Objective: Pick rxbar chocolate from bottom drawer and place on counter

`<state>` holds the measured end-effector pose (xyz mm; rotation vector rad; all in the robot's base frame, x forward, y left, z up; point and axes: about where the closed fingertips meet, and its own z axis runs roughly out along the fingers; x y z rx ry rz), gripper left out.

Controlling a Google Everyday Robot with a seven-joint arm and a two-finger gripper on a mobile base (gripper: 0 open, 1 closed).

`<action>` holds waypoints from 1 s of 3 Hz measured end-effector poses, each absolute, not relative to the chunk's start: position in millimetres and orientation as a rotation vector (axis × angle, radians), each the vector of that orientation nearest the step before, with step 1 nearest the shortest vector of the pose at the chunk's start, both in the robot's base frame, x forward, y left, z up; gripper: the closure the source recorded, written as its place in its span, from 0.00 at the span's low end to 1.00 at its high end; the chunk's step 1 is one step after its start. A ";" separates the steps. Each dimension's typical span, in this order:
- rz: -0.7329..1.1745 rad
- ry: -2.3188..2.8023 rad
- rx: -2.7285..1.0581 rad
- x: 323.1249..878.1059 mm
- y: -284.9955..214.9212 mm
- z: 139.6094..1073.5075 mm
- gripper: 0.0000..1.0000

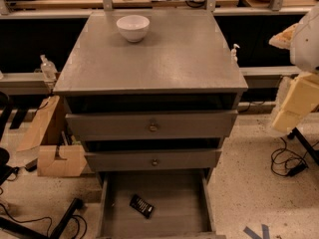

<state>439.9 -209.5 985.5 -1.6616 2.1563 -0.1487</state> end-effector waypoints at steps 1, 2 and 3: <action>-0.085 2.121 -1.640 439.6 -211.0 947.1 0.00; 0.018 2.027 -1.609 440.4 -213.7 866.0 0.00; 0.037 1.940 -1.556 457.7 -211.3 821.8 0.00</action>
Offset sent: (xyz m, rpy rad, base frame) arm 0.0475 -0.0121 -0.1511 0.2717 -0.2751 0.0499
